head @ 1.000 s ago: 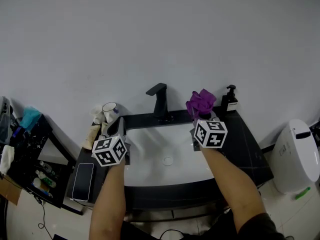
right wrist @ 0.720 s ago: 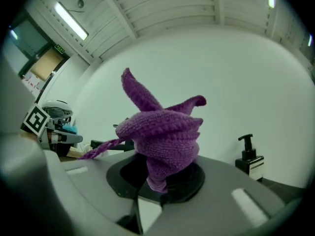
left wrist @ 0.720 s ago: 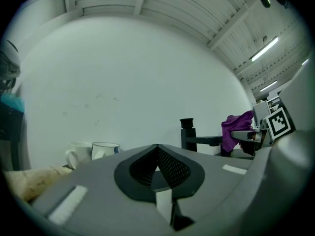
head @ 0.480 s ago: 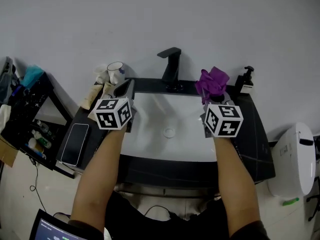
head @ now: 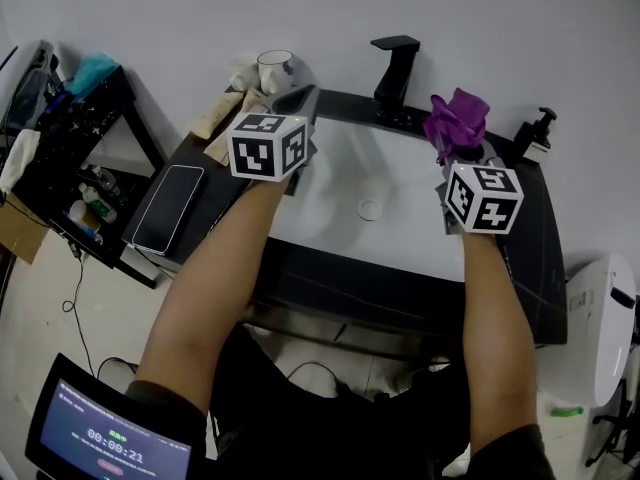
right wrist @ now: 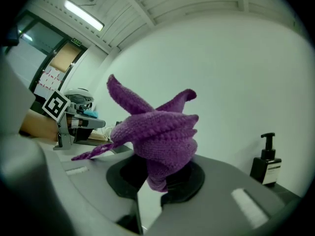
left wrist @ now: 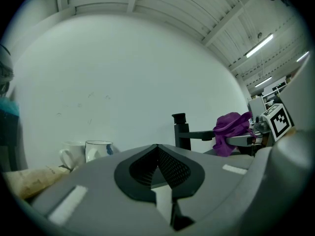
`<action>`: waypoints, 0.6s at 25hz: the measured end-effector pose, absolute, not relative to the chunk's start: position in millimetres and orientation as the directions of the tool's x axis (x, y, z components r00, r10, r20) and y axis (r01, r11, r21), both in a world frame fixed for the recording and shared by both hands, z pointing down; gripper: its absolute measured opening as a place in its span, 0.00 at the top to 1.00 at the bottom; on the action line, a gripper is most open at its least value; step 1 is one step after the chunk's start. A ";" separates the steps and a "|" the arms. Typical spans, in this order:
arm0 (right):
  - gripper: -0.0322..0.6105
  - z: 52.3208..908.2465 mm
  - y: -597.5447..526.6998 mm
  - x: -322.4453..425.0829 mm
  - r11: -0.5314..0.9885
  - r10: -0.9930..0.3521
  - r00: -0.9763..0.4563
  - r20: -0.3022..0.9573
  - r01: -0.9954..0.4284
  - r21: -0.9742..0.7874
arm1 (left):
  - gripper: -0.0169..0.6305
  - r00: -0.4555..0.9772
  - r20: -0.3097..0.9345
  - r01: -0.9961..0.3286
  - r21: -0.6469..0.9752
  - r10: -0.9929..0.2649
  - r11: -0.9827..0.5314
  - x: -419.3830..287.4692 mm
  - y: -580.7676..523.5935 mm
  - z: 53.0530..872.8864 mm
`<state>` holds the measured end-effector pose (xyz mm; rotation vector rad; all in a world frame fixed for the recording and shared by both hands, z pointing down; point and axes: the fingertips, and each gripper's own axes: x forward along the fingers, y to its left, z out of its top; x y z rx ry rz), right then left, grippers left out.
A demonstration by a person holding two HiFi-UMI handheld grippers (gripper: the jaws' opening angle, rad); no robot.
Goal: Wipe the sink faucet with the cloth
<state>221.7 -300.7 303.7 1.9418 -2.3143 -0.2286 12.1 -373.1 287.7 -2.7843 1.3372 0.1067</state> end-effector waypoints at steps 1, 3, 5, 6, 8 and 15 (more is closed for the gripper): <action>0.86 305.0 -301.3 221.9 0.170 -0.985 -0.175 -0.008 -0.968 0.185 | 0.95 0.623 -0.084 -0.781 -0.014 -0.777 -0.624 12.0 -373.2 288.1; 0.86 305.5 -302.0 222.6 0.166 -0.985 -0.171 -0.011 -0.969 0.183 | 0.95 0.623 -0.084 -0.781 -0.011 -0.778 -0.624 11.7 -373.4 289.0; 0.86 305.3 -302.3 222.9 0.162 -0.986 -0.168 -0.016 -0.970 0.182 | 0.95 0.622 -0.083 -0.782 -0.011 -0.778 -0.624 11.4 -373.4 290.0; 0.86 305.2 -302.4 222.9 0.161 -0.986 -0.167 -0.018 -0.970 0.182 | 0.95 0.622 -0.083 -0.782 -0.011 -0.779 -0.624 11.4 -373.3 290.4; 0.86 304.7 -302.4 222.8 0.161 -0.986 -0.168 -0.022 -0.970 0.183 | 0.95 0.623 -0.082 -0.781 -0.012 -0.778 -0.624 11.9 -373.2 290.5; 0.86 303.8 -302.0 222.7 0.150 -0.987 -0.157 -0.021 -0.968 0.200 | 0.95 0.623 -0.085 -0.781 -0.012 -0.778 -0.624 12.3 -372.7 289.7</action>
